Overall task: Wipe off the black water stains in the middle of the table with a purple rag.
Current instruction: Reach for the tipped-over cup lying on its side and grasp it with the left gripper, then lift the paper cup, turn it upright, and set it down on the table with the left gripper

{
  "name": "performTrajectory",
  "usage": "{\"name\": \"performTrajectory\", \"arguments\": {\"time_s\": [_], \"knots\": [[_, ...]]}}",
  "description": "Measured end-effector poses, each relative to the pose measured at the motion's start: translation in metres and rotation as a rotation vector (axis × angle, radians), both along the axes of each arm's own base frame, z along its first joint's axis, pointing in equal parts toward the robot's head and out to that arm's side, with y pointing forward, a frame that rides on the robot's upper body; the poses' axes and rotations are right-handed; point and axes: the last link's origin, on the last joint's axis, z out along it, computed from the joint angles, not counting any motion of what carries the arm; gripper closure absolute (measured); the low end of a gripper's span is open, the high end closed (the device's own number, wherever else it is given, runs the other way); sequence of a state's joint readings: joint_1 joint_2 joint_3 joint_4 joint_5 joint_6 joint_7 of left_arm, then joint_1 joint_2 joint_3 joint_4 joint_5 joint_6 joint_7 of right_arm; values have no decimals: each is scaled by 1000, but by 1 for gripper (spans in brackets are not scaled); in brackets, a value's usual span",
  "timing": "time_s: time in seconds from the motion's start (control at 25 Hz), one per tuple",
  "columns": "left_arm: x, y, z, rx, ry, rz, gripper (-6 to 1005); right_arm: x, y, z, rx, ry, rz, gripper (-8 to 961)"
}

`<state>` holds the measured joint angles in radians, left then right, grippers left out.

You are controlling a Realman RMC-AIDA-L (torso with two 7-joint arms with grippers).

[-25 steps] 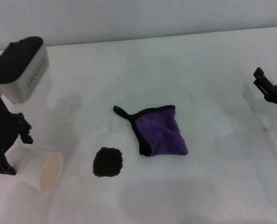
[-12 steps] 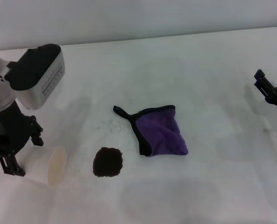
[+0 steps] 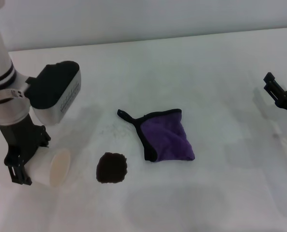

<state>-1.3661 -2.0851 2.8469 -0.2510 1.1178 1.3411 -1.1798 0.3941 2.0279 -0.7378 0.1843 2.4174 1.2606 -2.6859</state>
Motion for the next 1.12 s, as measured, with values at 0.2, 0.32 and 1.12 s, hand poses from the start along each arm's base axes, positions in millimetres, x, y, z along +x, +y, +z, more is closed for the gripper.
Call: {"name": "performTrajectory", "arguments": {"time_s": [0.2,0.32,1.12], "knots": [[-2,-3,-4,-9,-6,1,114,-1,1,1,1,-2,3,126],[-2,-3,-4,-1,-3,9,114,-1,2,1,1,-3,4,126],[7,-5,-14,49,-6,73,188,0,1,1,-1,-4,1,126]]}}
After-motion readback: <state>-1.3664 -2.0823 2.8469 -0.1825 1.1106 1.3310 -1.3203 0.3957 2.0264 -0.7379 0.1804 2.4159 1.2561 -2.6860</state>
